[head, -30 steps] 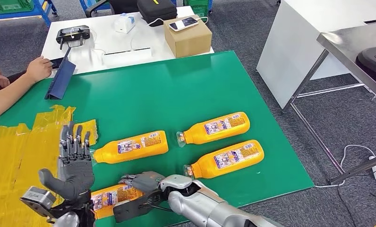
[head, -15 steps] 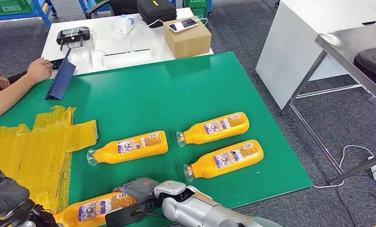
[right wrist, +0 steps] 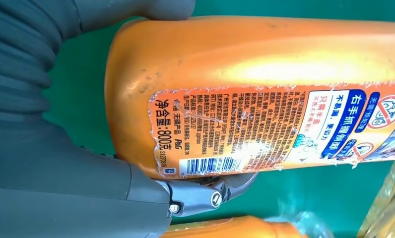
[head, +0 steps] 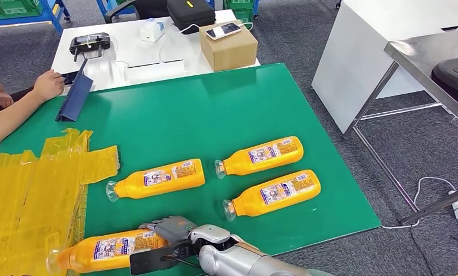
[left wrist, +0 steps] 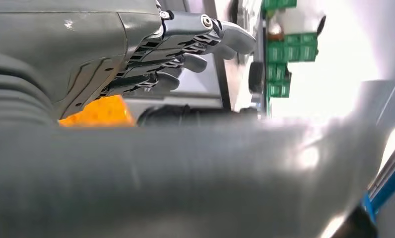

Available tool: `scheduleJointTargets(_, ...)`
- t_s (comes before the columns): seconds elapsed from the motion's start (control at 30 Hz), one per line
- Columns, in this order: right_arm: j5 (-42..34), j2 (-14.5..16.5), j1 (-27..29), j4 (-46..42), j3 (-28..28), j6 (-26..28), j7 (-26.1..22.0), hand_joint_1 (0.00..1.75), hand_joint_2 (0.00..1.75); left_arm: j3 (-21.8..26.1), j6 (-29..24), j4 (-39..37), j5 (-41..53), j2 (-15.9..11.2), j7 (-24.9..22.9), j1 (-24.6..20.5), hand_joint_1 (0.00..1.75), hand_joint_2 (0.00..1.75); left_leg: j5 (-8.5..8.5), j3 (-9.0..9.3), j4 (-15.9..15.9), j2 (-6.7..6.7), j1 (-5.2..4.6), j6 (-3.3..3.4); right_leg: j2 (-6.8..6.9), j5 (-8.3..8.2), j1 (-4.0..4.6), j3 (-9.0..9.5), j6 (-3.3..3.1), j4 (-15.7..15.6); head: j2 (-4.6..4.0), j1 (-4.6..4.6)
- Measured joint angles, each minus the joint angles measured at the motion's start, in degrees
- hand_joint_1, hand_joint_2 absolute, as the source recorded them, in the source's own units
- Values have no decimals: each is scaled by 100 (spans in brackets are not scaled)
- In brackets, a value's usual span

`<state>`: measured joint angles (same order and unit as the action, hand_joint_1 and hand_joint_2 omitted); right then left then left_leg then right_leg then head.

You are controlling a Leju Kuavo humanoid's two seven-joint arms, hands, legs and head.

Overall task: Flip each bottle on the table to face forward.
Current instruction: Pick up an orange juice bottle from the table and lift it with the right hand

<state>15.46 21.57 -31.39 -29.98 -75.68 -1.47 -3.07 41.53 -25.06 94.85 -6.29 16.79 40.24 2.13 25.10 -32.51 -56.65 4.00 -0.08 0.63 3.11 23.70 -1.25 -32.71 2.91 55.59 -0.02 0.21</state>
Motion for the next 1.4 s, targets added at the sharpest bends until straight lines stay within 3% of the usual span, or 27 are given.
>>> scheduleJointTargets(0.3, -48, 2, 52, 28, 147, 175, -78, 175, 175, 244, 2, -80, -12, -8, 0, -1, 0, 175, -8, -4, 0, -4, 0, -4, 1, -9, -1, -1, -10, 0, 0, 1)
scheduleJointTargets(0.47, -100, -37, 158, 29, 441, 982, -468, 175, 175, 294, 189, -109, -132, -7, 0, 67, 0, 175, -11, -14, 0, -8, 0, -2, 4, -10, -1, -7, -9, 0, 0, 1)
scheduleJointTargets(0.6, 19, -185, 456, -352, 1012, 1444, -903, 175, 175, 292, 543, -165, -294, 28, -50, 173, 0, 175, -11, -24, -1, -8, -1, -2, 4, -11, -1, -15, -8, 0, 0, 3)
scheduleJointTargets(0.77, 553, -351, 1245, -1536, 1931, 1538, -1212, 175, 175, 230, 1345, -375, -473, 91, -551, 271, 0, 175, -9, -45, -2, -16, -2, -4, 10, -9, 0, -34, -7, 0, 0, 2)
scheduleJointTargets(0.97, 705, -525, 1906, -2675, 2803, 1337, -1482, 175, 175, -42, 3174, -886, -856, 94, -1430, 282, 0, 175, -7, -62, -2, -20, -3, -4, 13, -9, -1, -49, -7, -1, 0, 3)
scheduleJointTargets(1.1, 701, -589, 2091, -3060, 3088, 1226, -1565, 175, 175, -351, 4157, -1075, -1047, 93, -1663, 326, 0, 175, -8, -62, -2, -18, -5, -4, 13, -11, -2, -49, -6, -1, 0, 2)
scheduleJointTargets(1.4, 712, -631, 2248, -3344, 3313, 1169, -1607, 175, 175, -699, 4610, -1158, -1181, 103, -1777, 422, 0, 175, -8, -64, -3, -18, -4, -5, 13, -11, 3, -50, -6, 0, 0, 1)
